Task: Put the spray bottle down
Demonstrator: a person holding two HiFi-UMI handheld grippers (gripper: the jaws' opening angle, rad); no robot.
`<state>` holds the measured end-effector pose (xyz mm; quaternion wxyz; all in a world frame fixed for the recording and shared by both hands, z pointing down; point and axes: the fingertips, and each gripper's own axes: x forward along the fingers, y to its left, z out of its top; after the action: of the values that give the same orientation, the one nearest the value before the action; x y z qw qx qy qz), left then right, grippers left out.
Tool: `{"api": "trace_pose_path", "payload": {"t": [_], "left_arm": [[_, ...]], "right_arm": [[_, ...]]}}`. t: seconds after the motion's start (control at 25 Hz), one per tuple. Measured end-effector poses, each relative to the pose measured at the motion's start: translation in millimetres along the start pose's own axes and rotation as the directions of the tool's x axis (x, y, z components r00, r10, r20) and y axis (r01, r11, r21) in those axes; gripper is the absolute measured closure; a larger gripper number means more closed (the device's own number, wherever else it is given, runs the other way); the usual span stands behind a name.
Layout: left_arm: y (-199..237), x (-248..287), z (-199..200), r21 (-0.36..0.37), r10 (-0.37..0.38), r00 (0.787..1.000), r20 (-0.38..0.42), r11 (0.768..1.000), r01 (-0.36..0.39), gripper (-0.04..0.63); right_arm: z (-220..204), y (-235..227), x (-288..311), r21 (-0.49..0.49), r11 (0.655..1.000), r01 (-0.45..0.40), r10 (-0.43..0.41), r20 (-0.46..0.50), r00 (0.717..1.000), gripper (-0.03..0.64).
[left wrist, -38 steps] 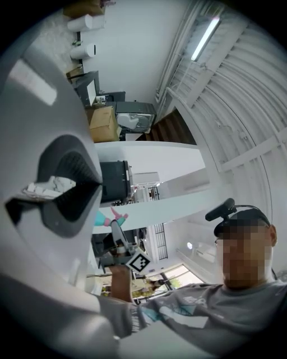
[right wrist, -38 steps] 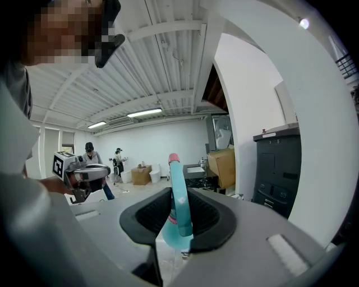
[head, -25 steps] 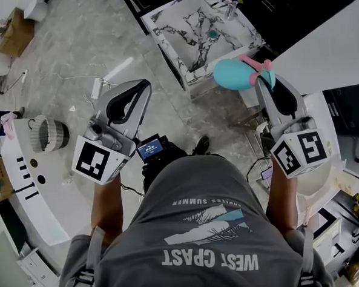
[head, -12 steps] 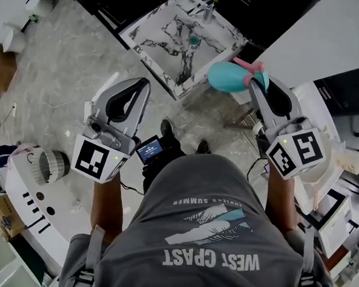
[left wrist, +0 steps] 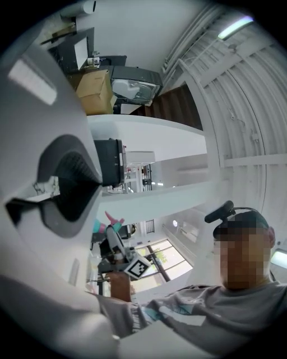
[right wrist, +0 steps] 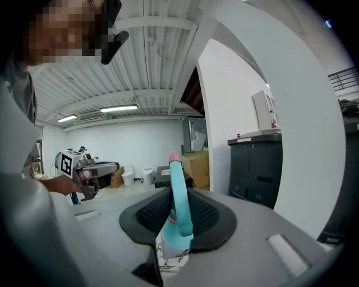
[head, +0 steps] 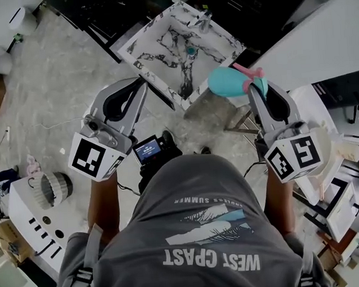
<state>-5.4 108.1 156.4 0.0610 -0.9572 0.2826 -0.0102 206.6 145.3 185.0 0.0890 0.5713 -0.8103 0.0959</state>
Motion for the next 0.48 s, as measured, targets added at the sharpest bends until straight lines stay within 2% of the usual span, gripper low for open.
{"api": "trace_pose_path", "payload": {"t": [0.48], "left_arm": [[63,-2,-17,-0.03,-0.074,0.997,0.025,0.997,0.075,0.592]], "right_arm": [[17,25,42,-0.016,0.996,0.087,-0.087,-0.006,0.996,0.528]]}}
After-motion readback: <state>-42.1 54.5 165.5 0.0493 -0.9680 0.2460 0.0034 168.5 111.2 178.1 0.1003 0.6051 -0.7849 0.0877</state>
